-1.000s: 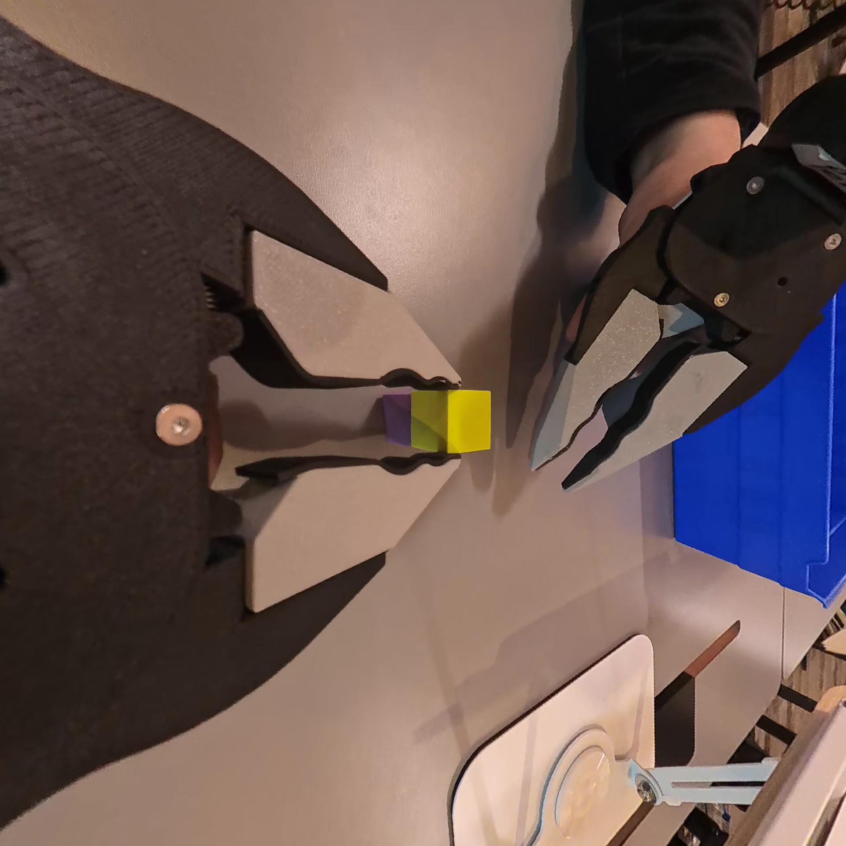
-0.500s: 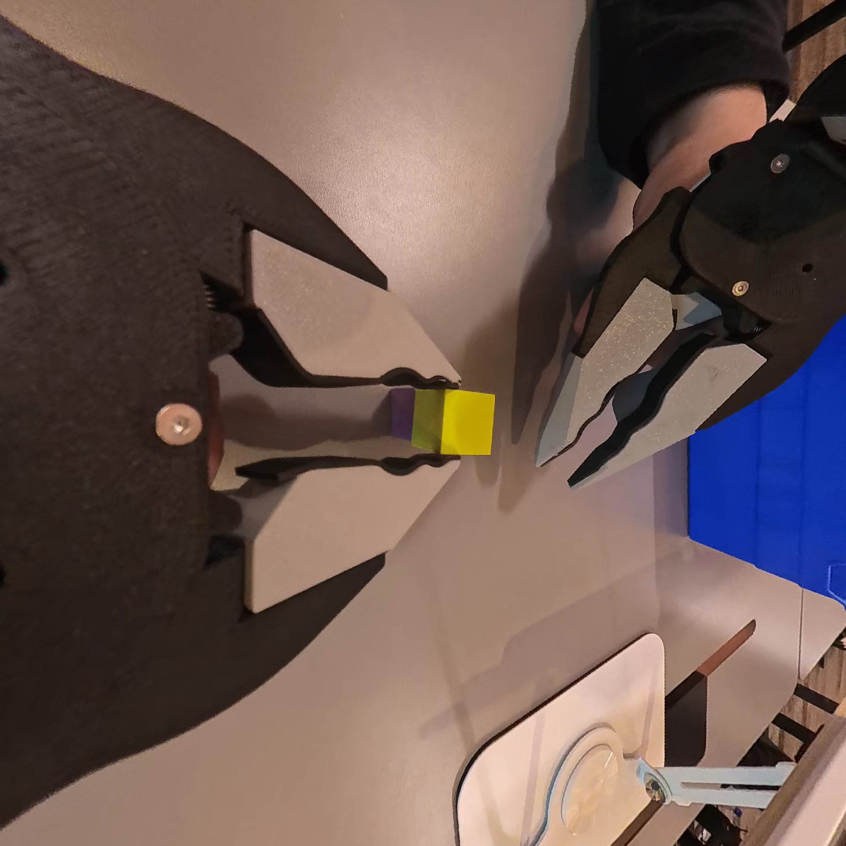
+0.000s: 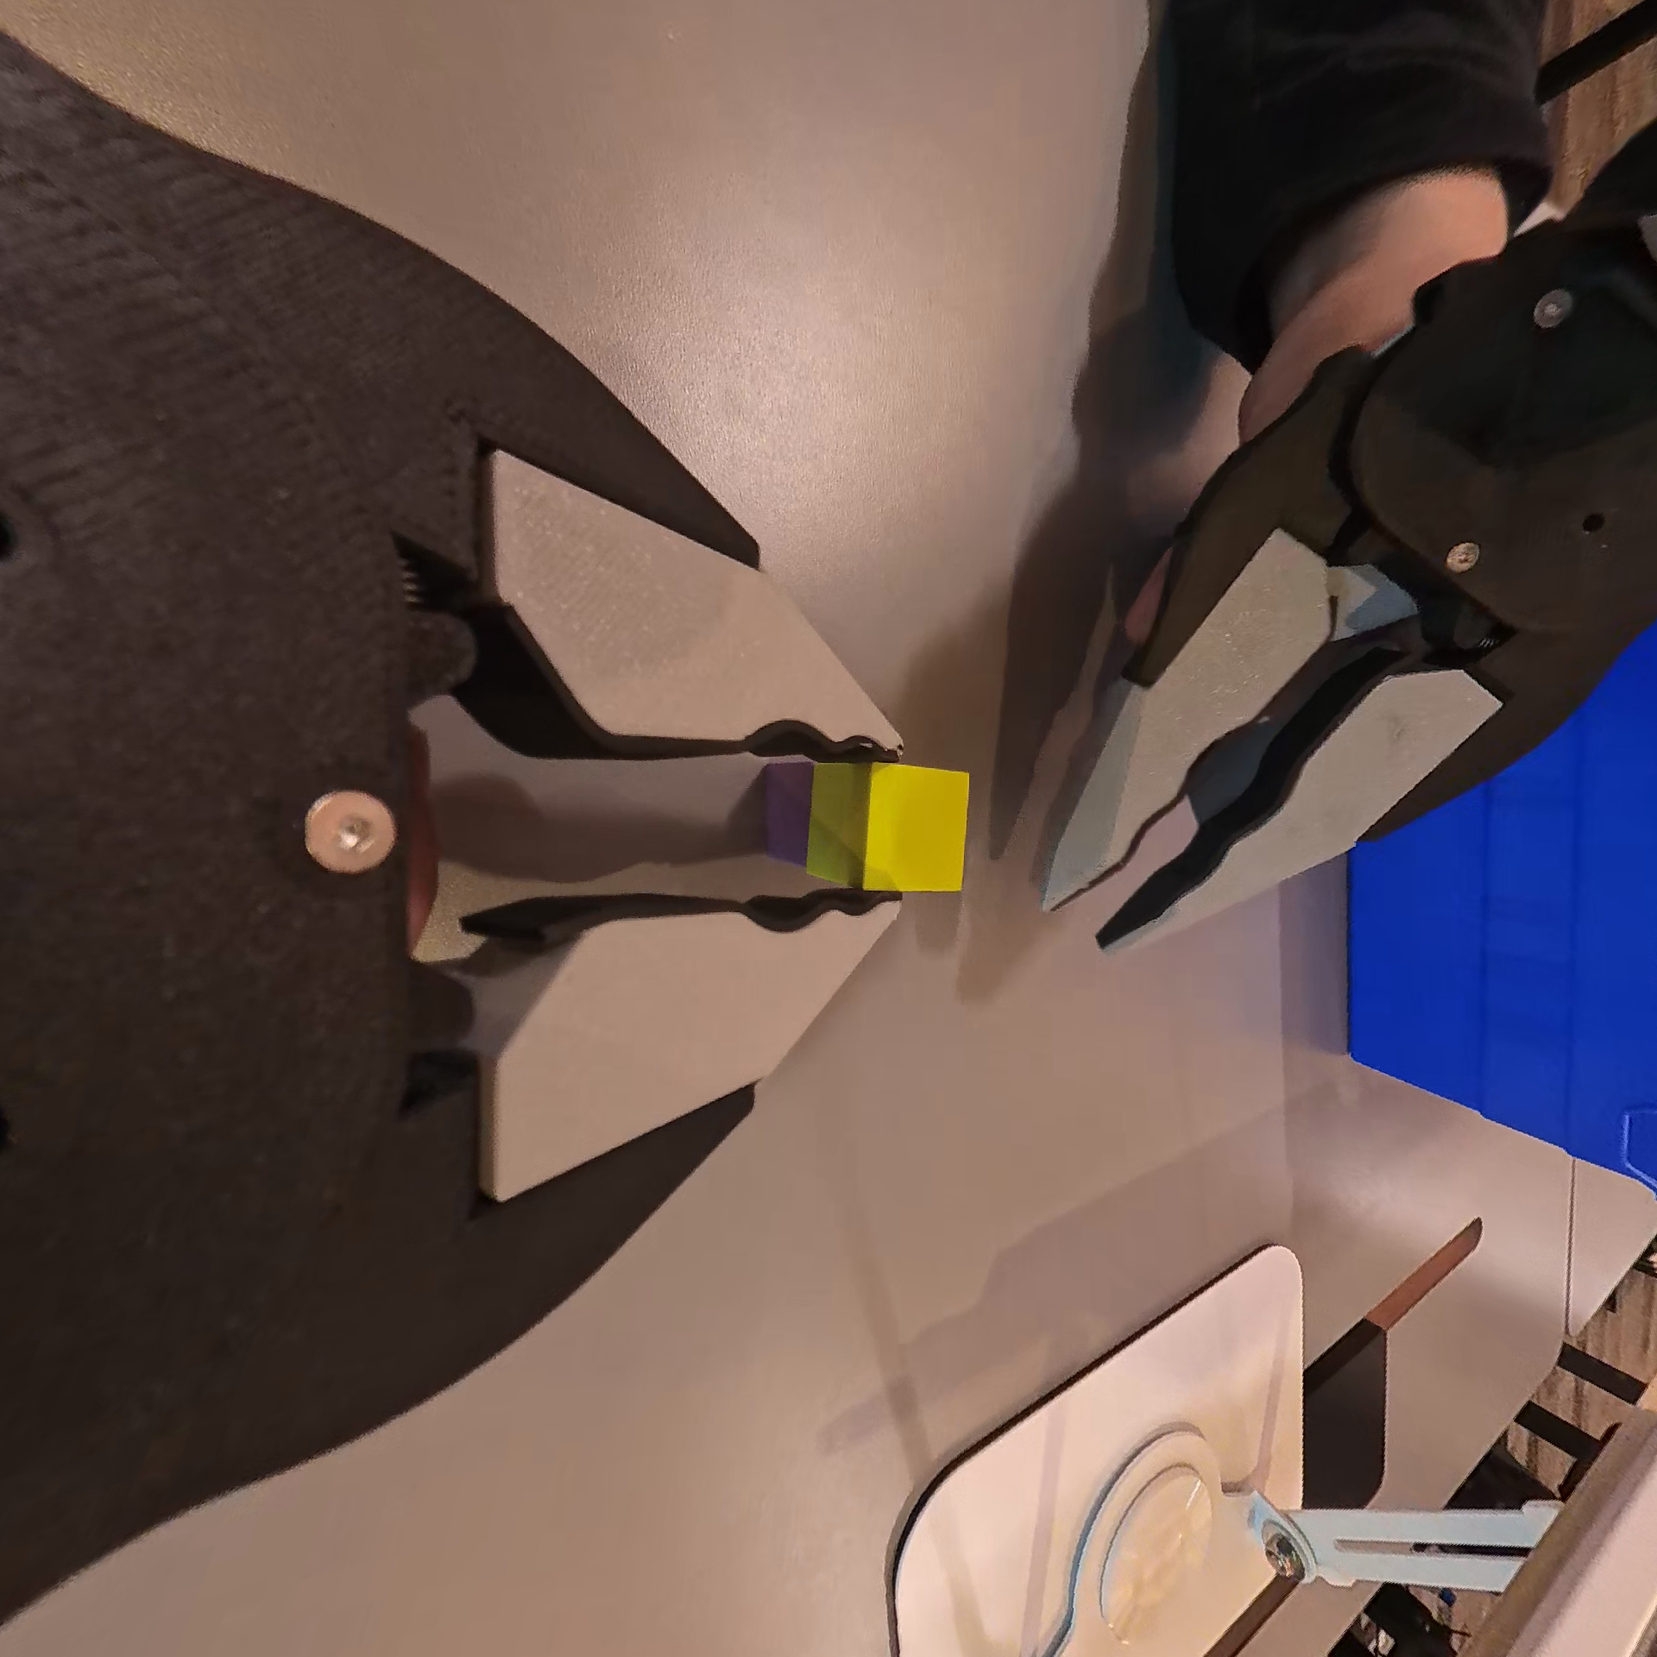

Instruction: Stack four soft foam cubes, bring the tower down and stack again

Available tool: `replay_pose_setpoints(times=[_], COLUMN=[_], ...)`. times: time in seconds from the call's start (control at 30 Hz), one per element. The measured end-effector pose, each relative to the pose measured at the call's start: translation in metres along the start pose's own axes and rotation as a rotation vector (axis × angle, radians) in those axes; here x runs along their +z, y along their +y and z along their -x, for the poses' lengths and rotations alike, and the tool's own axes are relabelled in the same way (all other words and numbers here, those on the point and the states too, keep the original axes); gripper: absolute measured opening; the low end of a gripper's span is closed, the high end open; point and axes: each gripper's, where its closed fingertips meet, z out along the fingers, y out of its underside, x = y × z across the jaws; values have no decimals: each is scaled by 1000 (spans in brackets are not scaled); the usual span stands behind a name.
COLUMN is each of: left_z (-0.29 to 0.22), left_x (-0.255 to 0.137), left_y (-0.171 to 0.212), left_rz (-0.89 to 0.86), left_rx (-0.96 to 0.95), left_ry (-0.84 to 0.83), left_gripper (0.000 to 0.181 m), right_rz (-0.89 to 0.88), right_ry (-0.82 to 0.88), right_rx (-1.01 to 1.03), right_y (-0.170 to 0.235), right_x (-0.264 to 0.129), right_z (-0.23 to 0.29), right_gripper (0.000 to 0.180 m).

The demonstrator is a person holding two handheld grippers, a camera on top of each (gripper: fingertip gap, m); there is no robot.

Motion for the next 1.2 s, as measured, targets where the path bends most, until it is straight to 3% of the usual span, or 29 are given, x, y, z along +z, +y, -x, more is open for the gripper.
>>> replay_pose_setpoints(times=[0.13,0.4,0.67,1.2], left_z=[-6,-24,-39,-54], left_x=[-3,-3,-5,-7], left_y=[-7,-12,-18,-18], left_rz=[-43,-52,-71,-69], left_rx=[-72,-23,-38,8], left_ry=[77,131,193,241], left_gripper=[1,0,0,0], right_rz=[-3,-53,-158,20], right_ry=[-7,-3,3,63], right_rx=[-1,37,139,112], right_y=[0,-6,-9,10], right_x=[0,-6,-34,-11], right_z=[1,-2,-9,-11], right_gripper=[26,43,0,3])
